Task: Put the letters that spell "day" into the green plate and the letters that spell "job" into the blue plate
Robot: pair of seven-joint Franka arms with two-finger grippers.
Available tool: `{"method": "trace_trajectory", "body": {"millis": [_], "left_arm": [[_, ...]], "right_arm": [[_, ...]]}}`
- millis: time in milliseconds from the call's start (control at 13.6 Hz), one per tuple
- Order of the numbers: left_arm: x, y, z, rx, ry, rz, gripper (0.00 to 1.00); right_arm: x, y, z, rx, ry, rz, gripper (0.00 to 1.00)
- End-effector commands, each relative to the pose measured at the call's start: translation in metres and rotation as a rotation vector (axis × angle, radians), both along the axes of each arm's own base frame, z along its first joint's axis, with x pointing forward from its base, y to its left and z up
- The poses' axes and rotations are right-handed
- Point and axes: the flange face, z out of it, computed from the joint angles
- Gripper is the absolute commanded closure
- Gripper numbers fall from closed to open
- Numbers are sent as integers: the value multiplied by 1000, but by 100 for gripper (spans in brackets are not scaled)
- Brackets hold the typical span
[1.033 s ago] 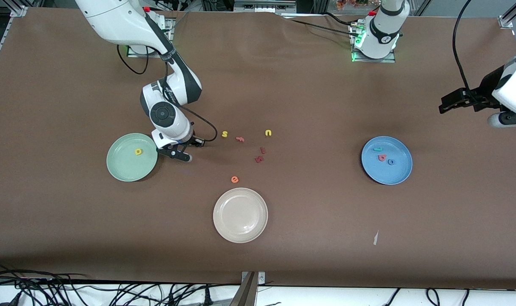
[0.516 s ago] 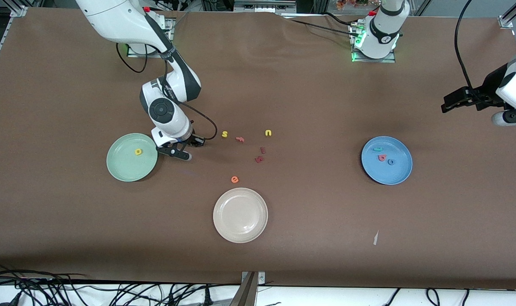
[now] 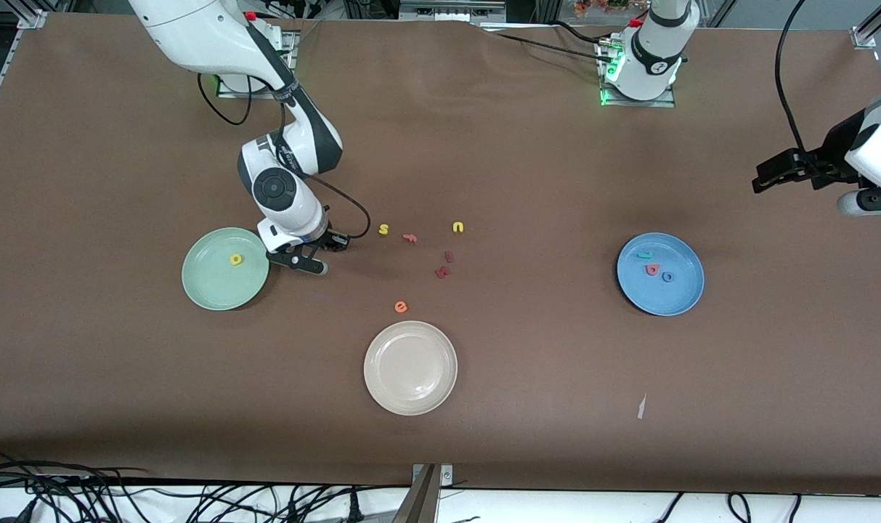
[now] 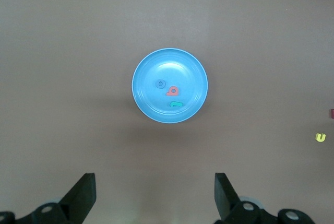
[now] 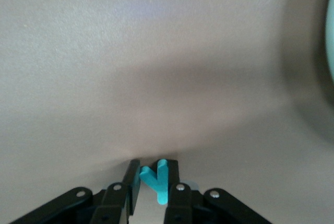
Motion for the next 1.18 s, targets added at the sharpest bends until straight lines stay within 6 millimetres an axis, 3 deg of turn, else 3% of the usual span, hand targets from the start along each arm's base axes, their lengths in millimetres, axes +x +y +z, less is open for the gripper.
{"method": "trace_trajectory", "body": {"millis": [0,148,295,590,811,1033,1106], "left_arm": [[0,-4,3,-14,-5,-6,0],[0,-4,2,-14,-3,-6,0],[0,-4,2,-14,-3,-6,0],[1,-4,1,-15,-2,-6,0],[1,-4,2,-15,-3,-6,0],[1,-5,1,-15,-2,-8,0],[1,-5,2,-15,-3,-8,0]], "right_arm": [[23,-11,31,-14,40,37,100],[38,-28,40,-18,52,73,100],[51,-58,44,-27,57,130,100],[66,-141,46,-60,96,244,100],[63,-191,46,-66,121,304,100],[62,-197,51,-63,121,293,67],[61,-196,51,-59,122,273,47]]}}
